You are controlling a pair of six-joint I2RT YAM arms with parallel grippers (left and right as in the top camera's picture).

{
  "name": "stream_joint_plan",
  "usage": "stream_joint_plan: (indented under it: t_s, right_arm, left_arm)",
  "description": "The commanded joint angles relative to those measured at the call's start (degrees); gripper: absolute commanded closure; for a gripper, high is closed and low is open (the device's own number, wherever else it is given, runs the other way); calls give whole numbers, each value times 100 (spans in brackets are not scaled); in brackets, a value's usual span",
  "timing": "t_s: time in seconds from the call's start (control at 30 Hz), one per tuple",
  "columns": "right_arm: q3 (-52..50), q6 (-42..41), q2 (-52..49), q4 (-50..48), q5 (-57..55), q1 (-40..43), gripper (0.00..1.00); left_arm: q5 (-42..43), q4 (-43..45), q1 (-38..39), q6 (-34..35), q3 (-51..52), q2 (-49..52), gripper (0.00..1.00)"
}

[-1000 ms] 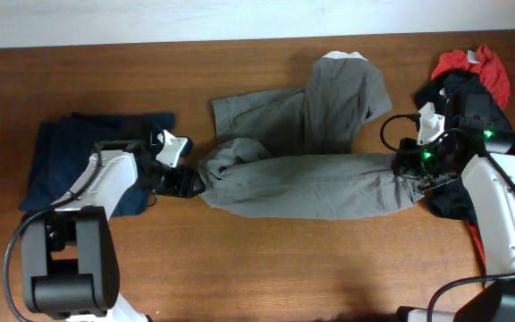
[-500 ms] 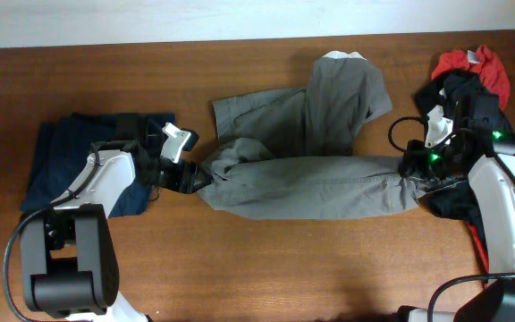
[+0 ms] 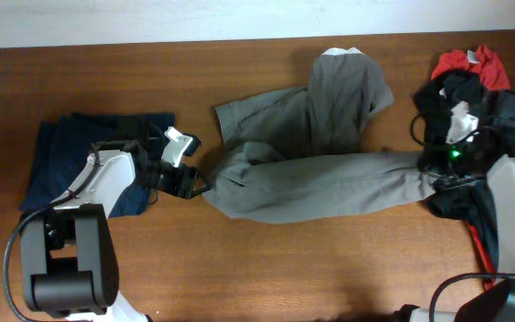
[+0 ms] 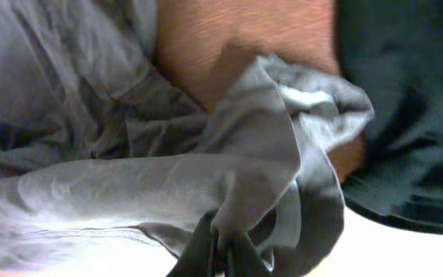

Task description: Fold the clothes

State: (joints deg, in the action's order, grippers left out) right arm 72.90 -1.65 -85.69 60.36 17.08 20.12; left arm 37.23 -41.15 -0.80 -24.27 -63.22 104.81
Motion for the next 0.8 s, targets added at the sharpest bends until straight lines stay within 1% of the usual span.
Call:
stream_joint_plan:
  t_s: [0.0,0.13,0.27,0.33,0.43,0.57,0.7,0.73,0.77]
  right_arm:
    - [122,-44,103,33,232,133,96]
    - [122,-44,103,11,234,133,96]
    - [120,-44,103,13,234,133,96]
    - [122,-44,103,13,234,133,96]
    - [122,-44,103,9,234,133,96]
    - [122,-44,103,9,214,133,96]
    - [122,-46,103,11,216,133,96]
    - [122,-44,103,13,216,133,96]
    - [122,-44,103,11,216,133,96]
  left_arm:
    - [-4,0,-20,-120,42,136,39]
    - [409,-15,48,-136,61,229,39]
    - [763,-291,155,-140,127,446,40]
    - [973,-450,210,-332,201,511,44]
    - [1014,-531,225,-330,262,518,51]
    - [1014,-629,216,-330,262,518,69]
    - [1019,-708,212,-328,254,516,97]
    - [1021,-785,208,-328,223,509,100]
    - [1019,-876,197,-330,184,498,100]
